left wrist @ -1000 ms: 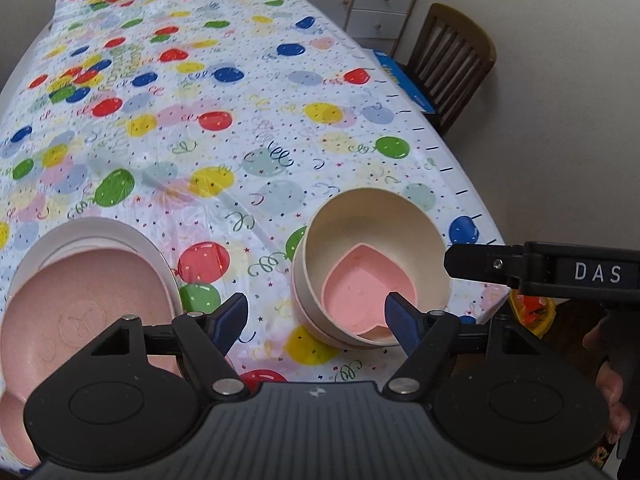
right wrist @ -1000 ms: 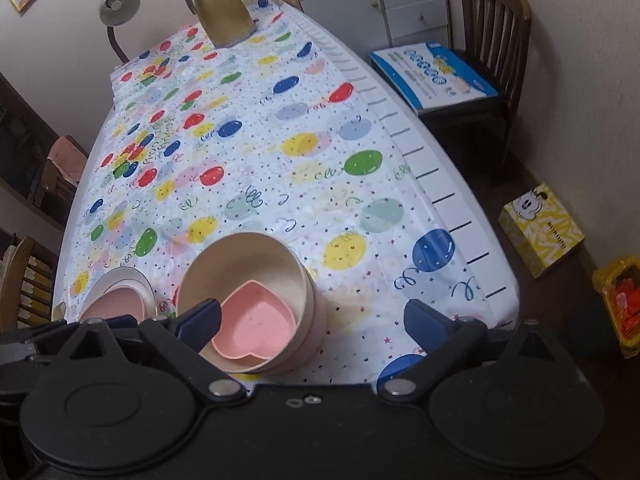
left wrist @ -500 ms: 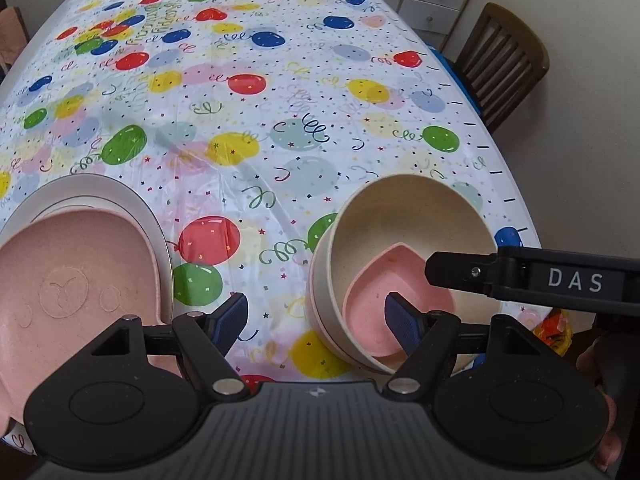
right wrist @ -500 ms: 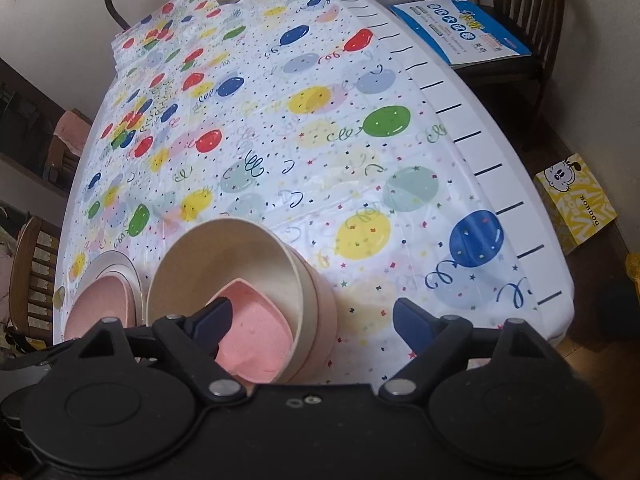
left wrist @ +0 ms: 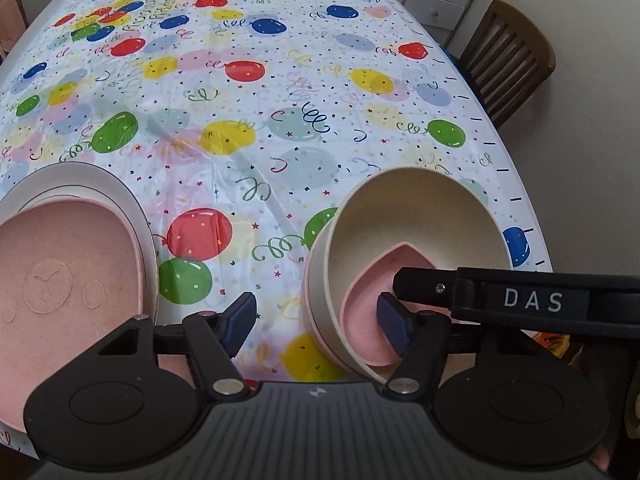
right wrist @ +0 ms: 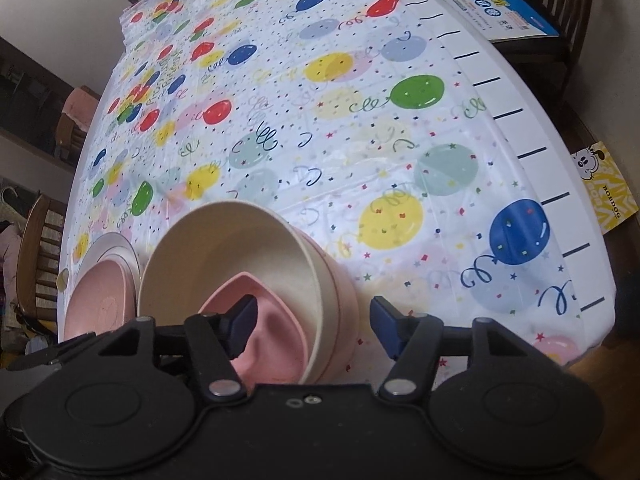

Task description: Organize plates and bowls

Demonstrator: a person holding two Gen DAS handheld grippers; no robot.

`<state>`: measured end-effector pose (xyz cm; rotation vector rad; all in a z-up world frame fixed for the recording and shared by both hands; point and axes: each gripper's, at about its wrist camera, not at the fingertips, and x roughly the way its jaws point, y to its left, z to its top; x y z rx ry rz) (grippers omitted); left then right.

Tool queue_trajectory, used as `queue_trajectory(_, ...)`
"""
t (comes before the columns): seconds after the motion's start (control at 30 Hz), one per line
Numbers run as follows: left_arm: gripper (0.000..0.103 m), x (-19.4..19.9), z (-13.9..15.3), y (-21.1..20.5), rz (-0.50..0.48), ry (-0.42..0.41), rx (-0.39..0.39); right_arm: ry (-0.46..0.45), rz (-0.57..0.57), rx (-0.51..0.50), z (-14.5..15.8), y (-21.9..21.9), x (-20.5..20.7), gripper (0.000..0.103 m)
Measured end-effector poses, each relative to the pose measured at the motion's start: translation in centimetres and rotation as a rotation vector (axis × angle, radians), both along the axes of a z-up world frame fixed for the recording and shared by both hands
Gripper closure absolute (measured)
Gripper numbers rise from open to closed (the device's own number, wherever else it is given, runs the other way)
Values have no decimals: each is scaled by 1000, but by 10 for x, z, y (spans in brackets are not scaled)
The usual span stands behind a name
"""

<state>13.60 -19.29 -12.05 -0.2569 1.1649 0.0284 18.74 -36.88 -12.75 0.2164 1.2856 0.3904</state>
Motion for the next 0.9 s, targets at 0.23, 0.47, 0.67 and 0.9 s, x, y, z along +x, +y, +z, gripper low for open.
queue_trajectory(0.23, 54, 1, -1, -1, -24, -8, -28, 10, 15, -5, -4, 3, 1, 49)
queue_trajectory(0.47, 62, 2, 0, -7, -36, -11, -32, 10, 8, -12, -3, 2, 1, 56)
queue_trajectory(0.67, 62, 2, 3, -11, -44, -4, -25, 8, -4, -17, -1, -1, 0, 60)
queue_trajectory(0.9, 62, 0, 14, -15, -55, -18, -21, -29, -1, -39, 8, -3, -4, 62)
